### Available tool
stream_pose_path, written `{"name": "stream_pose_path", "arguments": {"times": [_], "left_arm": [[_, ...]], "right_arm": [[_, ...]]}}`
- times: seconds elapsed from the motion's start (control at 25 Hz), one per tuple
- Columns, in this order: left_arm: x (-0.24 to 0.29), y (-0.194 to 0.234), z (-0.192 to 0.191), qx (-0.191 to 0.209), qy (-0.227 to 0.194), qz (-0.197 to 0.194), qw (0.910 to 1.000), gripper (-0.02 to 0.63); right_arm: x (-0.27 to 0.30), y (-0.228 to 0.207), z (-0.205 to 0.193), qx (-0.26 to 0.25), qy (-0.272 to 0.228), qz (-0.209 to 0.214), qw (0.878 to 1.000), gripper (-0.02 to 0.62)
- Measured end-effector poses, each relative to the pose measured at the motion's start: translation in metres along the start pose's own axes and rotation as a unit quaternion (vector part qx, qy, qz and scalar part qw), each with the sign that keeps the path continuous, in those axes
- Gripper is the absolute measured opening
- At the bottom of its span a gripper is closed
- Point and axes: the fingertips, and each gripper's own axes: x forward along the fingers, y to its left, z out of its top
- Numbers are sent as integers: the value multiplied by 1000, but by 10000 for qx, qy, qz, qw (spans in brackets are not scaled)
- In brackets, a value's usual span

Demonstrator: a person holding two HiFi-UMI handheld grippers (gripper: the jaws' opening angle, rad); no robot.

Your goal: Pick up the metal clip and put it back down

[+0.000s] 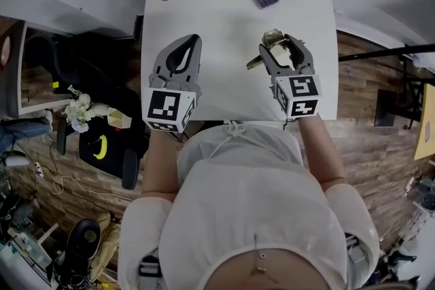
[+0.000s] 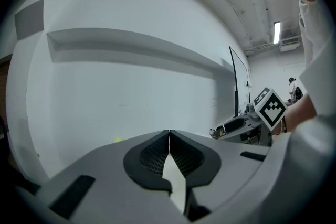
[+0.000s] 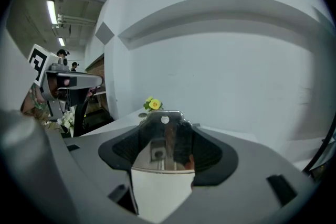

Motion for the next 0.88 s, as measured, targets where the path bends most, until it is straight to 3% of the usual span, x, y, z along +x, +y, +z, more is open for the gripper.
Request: {"name": "stream_pose_path", "arguments": {"times": [0.28, 0.64, 0.88], "left_arm": [[14, 11, -49, -253, 448, -65, 9987, 18], [30, 17, -102, -505, 902, -169, 9945, 18], [30, 24, -115, -648, 1021, -95, 9926, 18]], "right_arm": [[46, 11, -65, 110, 847, 180, 9962, 296], [91, 11, -136, 301, 1647, 97, 9858, 296], [100, 18, -168, 376, 2105, 95, 9768, 296]]}}
